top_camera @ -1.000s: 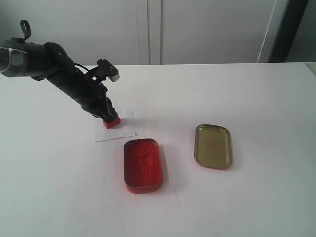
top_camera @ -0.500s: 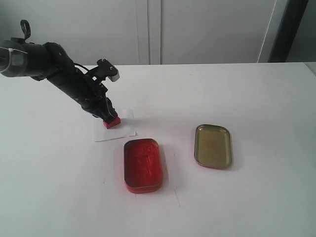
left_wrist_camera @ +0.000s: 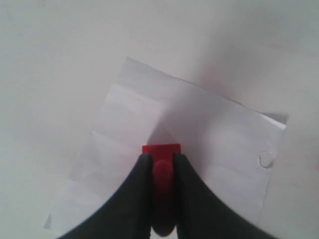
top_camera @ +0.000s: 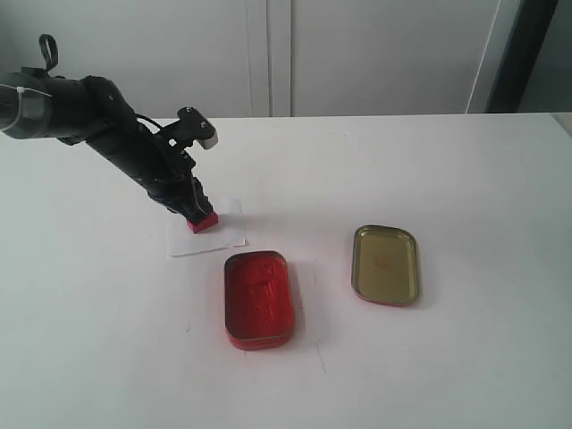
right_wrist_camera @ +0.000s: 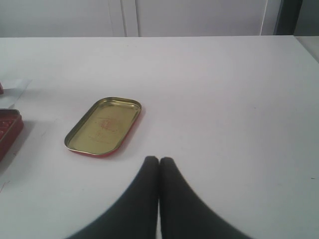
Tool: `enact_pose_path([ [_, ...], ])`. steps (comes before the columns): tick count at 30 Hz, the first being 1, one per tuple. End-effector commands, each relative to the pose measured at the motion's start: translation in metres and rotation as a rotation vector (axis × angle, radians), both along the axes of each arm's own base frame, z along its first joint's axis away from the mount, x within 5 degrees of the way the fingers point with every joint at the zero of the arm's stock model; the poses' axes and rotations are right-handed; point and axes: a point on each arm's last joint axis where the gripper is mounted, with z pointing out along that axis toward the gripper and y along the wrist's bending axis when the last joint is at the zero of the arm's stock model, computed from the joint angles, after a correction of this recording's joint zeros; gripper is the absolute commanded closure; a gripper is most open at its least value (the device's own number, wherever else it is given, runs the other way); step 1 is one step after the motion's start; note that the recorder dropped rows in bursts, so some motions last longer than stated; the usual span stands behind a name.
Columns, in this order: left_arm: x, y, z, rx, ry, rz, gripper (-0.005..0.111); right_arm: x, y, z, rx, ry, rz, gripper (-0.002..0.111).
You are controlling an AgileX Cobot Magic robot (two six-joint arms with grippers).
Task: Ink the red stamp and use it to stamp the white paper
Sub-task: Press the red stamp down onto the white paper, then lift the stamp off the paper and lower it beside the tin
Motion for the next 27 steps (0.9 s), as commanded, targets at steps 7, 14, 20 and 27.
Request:
enact_pose_path([
  [7,-0.019,0.010,-0.013,0.133,0.118,-0.114,0.107,0.000,0.000,0.000,0.002,-0.013,-0.006,0.108],
  [14,-0.020,0.010,0.002,0.124,0.086,-0.114,0.107,0.000,0.000,0.000,0.002,-0.013,-0.006,0.108],
  [20,-0.020,0.011,0.016,0.113,0.051,-0.109,0.107,0.000,0.000,0.000,0.002,-0.013,-0.006,0.108],
  [27,-0.019,0.007,0.024,0.061,0.039,-0.091,0.107,0.000,0.000,0.000,0.002,-0.013,-0.006,0.108],
])
